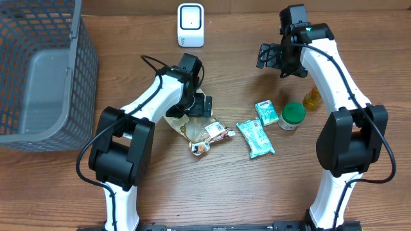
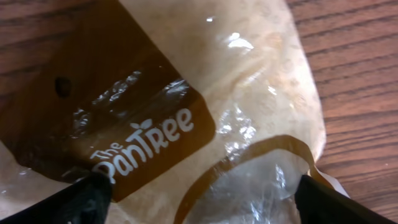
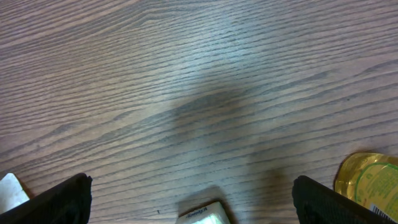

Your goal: Scan the item barcode

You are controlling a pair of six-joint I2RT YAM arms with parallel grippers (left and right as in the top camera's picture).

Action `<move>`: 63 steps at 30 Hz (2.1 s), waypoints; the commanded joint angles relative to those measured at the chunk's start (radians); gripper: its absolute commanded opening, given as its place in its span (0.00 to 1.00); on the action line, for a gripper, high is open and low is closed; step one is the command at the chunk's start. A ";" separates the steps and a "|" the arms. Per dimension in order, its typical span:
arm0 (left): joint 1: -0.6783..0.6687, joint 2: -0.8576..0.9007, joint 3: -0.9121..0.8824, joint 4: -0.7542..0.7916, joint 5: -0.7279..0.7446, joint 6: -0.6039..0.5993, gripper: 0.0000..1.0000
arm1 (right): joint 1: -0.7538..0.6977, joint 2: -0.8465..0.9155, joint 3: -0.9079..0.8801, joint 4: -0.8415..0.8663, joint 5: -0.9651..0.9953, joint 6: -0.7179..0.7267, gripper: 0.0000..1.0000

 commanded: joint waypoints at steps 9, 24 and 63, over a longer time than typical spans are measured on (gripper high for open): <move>0.006 0.092 0.001 -0.037 0.087 0.045 0.37 | 0.003 -0.027 0.015 0.004 0.013 -0.007 1.00; 0.006 0.088 0.281 -0.288 0.116 0.095 0.04 | 0.003 -0.027 0.015 0.004 0.013 -0.007 1.00; 0.058 -0.322 0.334 -0.319 -0.387 -0.072 0.38 | 0.003 -0.027 0.015 0.004 0.013 -0.007 1.00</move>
